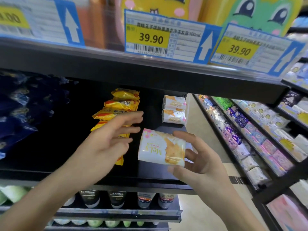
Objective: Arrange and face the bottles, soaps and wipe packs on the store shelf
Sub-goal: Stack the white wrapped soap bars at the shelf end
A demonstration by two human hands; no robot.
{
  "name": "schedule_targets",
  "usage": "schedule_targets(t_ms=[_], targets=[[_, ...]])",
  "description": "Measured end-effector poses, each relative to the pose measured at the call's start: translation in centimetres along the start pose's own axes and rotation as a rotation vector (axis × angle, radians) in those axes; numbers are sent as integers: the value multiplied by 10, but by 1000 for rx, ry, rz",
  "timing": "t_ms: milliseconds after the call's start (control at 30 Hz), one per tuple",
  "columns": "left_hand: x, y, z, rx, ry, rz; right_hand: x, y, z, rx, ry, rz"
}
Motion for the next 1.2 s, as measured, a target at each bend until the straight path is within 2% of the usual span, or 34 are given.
schedule_targets(t_ms=[67, 133, 300, 533, 633, 867, 1100, 1200], targets=[[9, -9, 7, -36, -99, -245, 0, 0, 0, -16, -30, -58], [14, -16, 11, -49, -158, -357, 0, -1, 0, -41, -71, -131], [19, -22, 20, 18, -212, -315, 1, -3, 2, -64, -144, -181], [19, -28, 24, 22, -256, -343, 5, -9, 9, -91, -211, -213], [13, -30, 26, 17, -219, -279, 7, -11, 12, -84, -233, -216], [1, -34, 26, 39, -109, -46, 4, -7, 15, -92, -225, -31], [-5, -33, 22, 130, 13, 111, -3, 8, 20, 84, -122, 66], [-11, -30, 19, 179, 91, 190, -9, 15, 24, 143, -32, 212]])
Point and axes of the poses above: each hand's wrist, its own z-axis away from the middle knuckle, its own y-axis out of the back of the hand, x = y × z, the point moved 9 cm from there along -z, towards the middle knuckle, and after that the axes turned 15 degrees about z, right-handed, at the moved point
